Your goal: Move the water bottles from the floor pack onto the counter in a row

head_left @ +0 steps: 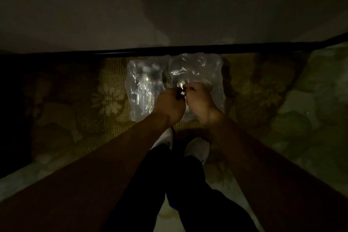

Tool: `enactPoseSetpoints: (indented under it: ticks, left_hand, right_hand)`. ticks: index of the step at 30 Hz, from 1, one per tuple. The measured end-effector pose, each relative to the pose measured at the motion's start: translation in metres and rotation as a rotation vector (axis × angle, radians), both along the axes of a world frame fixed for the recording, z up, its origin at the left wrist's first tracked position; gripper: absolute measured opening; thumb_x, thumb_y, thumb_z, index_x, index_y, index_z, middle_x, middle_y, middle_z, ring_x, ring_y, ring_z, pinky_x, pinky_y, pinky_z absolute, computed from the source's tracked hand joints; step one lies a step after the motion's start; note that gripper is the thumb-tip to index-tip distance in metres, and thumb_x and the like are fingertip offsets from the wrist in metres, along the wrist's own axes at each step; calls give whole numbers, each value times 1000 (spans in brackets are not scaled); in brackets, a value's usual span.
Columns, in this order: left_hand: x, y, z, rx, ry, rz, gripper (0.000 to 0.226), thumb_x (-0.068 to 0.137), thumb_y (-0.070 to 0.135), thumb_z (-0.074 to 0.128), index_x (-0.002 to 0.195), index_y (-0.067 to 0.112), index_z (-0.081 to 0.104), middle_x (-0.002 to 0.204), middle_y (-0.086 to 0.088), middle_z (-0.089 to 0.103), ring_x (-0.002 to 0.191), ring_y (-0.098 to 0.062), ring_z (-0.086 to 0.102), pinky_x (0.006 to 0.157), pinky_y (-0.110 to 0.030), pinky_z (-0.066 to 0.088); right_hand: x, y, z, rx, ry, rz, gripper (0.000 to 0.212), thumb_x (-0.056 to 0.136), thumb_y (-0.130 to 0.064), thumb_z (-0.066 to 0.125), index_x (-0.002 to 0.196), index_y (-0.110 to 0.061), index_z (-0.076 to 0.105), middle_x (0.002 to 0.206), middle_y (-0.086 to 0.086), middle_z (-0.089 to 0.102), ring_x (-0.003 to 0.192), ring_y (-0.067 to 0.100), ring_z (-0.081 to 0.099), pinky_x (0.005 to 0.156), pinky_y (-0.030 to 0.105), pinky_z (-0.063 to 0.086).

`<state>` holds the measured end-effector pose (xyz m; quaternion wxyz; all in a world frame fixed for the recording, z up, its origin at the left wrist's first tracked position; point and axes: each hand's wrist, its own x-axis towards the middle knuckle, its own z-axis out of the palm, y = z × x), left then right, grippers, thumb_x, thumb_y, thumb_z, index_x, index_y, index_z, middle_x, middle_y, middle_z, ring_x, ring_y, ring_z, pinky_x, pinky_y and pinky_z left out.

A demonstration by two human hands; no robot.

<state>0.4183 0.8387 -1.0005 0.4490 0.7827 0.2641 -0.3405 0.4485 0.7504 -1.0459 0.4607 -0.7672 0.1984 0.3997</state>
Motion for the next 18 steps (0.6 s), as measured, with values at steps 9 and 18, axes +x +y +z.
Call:
enactPoseSetpoints:
  ticks: [9,18]
  left_hand:
    - [19,3,-76,83,62,30,39,99,9,44,137,5,47,133,-16,55,117,-30,56,85,-30,45]
    - [39,20,-112,40,-78,83,26,98,8,44,121,3,56,105,-10,62,88,-22,61,60,-20,44]
  right_hand:
    - [10,11,-76,-63,7,144,30,96,-6,43,119,1,62,118,24,63,109,34,59,94,40,48]
    - [26,34,-98,129,17,-152,31,102,-7,36,115,10,58,99,21,60,90,27,58,77,29,48]
